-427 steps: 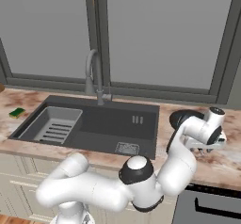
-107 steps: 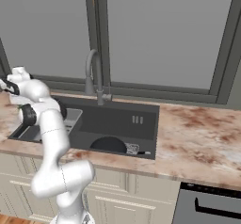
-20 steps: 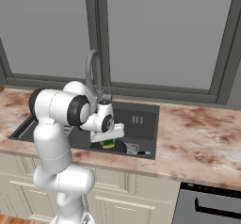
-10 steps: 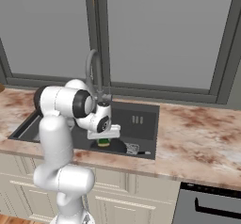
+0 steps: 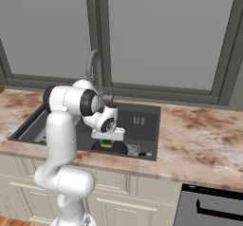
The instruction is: Pick the pan and sponge and place them into the sink. Then turn on the water.
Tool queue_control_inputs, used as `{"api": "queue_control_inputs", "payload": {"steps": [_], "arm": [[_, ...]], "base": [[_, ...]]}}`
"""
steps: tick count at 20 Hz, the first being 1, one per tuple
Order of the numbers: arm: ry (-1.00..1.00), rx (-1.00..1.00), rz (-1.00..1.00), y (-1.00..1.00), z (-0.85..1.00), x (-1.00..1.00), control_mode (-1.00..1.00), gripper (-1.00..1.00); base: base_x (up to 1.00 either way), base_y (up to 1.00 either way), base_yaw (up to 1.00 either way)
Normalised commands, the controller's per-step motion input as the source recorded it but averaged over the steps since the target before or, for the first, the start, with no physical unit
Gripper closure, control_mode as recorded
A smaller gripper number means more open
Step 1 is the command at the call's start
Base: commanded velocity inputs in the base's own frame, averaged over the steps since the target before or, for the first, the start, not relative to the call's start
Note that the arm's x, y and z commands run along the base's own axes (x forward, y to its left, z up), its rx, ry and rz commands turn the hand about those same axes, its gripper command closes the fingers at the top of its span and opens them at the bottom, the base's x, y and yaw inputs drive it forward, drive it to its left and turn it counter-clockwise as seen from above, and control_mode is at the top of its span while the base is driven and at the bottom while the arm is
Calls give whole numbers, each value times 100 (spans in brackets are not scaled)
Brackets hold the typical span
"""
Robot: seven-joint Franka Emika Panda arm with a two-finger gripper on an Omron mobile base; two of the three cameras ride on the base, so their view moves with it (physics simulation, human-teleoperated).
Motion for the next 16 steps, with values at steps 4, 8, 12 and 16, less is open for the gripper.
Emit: {"api": "queue_control_inputs", "payload": {"steps": [4,8,12,16], "arm": [[0,5,9,-34,-37,1,-100,100],[0,2,8,-24,-40,8,-100,100],[0,0,8,-17,-40,11,-100,100],[0,0,8,-16,-31,8,-100,100]], "base": [[0,0,0],[0,0,0],[0,0,0],[0,0,0]]}}
